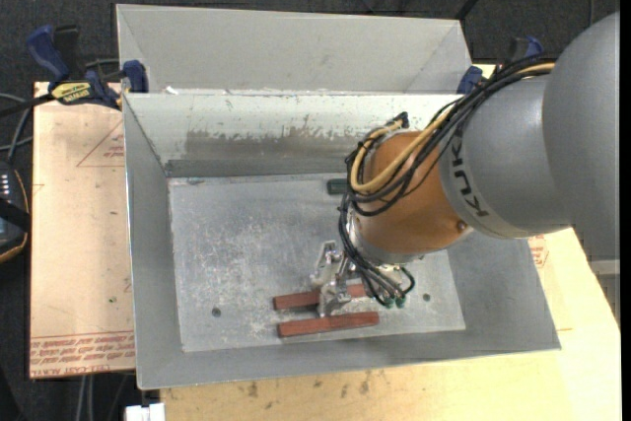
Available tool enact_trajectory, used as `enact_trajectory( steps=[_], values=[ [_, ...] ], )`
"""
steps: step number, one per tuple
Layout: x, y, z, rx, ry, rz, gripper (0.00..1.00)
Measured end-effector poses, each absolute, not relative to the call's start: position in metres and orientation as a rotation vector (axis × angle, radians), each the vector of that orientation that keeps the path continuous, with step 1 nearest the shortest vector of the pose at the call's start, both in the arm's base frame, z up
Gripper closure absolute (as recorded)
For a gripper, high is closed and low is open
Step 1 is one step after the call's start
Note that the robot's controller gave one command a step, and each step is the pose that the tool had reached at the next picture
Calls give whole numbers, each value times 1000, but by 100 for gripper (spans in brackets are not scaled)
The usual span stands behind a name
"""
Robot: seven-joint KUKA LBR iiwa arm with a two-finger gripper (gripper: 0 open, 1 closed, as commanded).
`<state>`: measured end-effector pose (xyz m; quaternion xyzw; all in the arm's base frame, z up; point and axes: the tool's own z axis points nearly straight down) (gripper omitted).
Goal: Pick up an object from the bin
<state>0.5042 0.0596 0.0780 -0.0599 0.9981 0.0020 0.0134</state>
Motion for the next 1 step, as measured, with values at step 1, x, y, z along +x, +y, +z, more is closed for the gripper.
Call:
enact_trajectory(
  steps=[1],
  values=[
    [503, 59, 81, -187, 3116, 5, 100]
  ],
)
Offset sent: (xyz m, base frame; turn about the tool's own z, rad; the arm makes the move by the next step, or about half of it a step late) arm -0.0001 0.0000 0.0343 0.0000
